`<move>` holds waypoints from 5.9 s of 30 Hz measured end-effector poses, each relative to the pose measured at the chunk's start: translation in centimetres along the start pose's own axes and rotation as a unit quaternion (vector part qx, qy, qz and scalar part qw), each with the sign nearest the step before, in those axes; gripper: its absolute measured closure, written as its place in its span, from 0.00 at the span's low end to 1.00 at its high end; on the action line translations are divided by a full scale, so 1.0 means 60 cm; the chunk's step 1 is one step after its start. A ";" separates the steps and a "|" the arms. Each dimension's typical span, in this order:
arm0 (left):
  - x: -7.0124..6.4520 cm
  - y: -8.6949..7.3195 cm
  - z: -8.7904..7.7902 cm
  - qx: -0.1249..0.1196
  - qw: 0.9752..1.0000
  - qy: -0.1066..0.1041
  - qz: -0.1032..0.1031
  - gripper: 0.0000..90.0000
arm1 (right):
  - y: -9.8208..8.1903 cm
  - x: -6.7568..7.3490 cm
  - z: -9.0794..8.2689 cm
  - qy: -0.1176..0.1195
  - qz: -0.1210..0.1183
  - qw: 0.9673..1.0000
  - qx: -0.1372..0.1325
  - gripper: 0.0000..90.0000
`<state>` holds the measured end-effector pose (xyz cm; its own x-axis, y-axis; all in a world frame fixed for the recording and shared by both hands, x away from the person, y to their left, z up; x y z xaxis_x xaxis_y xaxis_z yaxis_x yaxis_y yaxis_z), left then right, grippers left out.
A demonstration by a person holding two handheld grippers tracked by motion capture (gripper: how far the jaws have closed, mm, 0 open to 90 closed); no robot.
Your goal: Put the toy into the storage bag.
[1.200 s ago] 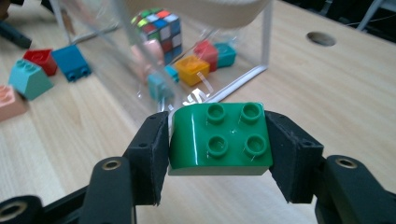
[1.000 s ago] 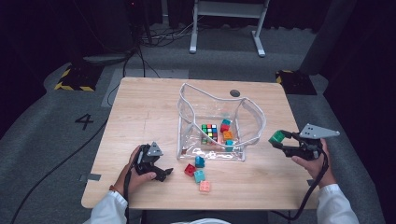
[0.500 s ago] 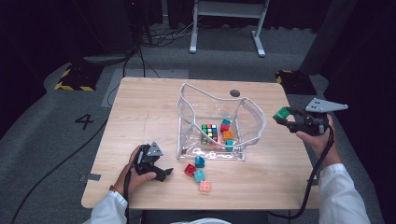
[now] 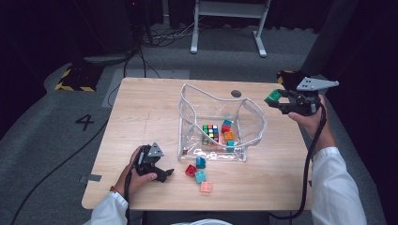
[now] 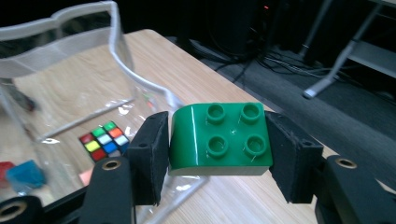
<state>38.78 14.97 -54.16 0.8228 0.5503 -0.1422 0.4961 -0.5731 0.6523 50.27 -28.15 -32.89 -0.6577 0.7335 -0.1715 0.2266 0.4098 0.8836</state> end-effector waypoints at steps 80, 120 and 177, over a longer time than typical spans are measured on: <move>0.000 0.001 0.000 0.001 1.000 0.000 0.000 0.00 | -0.016 0.122 0.058 0.108 -0.174 0.970 0.133 0.40; 0.000 0.001 0.000 0.001 1.000 0.000 0.000 0.00 | -0.251 0.234 -0.024 0.126 -0.050 0.989 0.058 0.34; -0.001 0.000 0.001 0.000 1.000 -0.001 -0.001 0.00 | -0.278 0.309 0.044 0.145 -0.105 0.981 0.072 0.65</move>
<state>38.77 14.91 -54.16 0.8222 0.5502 -0.1456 0.4983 -0.5723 0.6513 36.17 -19.95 -51.93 -0.8724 0.4486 -0.1943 0.1494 0.6230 0.7678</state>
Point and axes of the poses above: each handheld gripper's, and its own axes: z roughly forward along the jaws, y roughly out of its top, x roughly to its left, the point moved 5 cm from there along z, roughly forward along the jaws, and after that the axes turned 9 degrees about -y, right-handed, at the moved point
